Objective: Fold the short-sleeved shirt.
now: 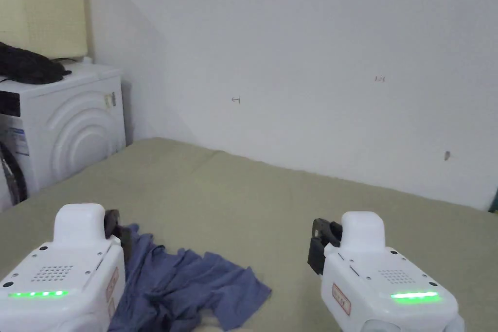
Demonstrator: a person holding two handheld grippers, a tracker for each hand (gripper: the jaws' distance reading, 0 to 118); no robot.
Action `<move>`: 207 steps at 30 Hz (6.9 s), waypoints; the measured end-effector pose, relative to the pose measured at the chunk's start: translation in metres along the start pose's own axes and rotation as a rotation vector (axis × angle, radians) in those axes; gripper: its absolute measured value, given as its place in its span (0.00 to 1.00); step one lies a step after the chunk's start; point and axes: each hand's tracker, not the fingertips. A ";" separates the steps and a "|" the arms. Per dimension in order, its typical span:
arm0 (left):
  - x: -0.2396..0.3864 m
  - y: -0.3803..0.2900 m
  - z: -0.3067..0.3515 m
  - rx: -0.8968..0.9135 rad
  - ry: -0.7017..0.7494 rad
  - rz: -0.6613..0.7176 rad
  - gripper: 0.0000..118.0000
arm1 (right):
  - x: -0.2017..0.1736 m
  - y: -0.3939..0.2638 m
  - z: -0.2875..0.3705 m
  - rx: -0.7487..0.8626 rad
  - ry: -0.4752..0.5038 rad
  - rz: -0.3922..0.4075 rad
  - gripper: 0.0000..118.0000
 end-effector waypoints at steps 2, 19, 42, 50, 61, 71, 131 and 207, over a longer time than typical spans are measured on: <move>-0.012 -0.008 -0.006 -0.028 -0.009 -0.004 0.00 | -0.004 -0.011 -0.018 -0.020 0.026 -0.003 0.00; -0.017 -0.151 -0.221 -0.783 -0.246 -0.067 0.02 | -0.009 -0.091 -0.144 -0.277 0.146 0.039 0.00; 0.002 -0.191 -0.288 -0.742 -0.160 -0.124 0.08 | 0.026 -0.107 -0.128 -0.302 0.136 -0.020 0.00; 0.155 -0.167 -0.256 -0.594 -0.549 -0.093 0.08 | 0.095 -0.100 -0.057 -0.260 -0.011 -0.060 0.00; 0.492 -0.158 -0.140 -0.531 -1.074 -0.135 0.08 | 0.242 -0.121 0.088 -0.238 -0.354 -0.102 0.00; 0.600 -0.239 -0.112 -0.779 -1.035 -0.367 0.08 | 0.309 -0.143 0.148 -0.245 -0.501 -0.169 0.00; 0.272 -0.211 -0.279 -0.751 -0.396 -0.304 0.05 | 0.235 -0.171 0.056 -0.306 -0.294 -0.160 0.00; 0.276 0.272 -0.178 0.066 -0.418 0.074 0.05 | 0.432 0.269 0.012 0.205 -0.435 -0.210 0.04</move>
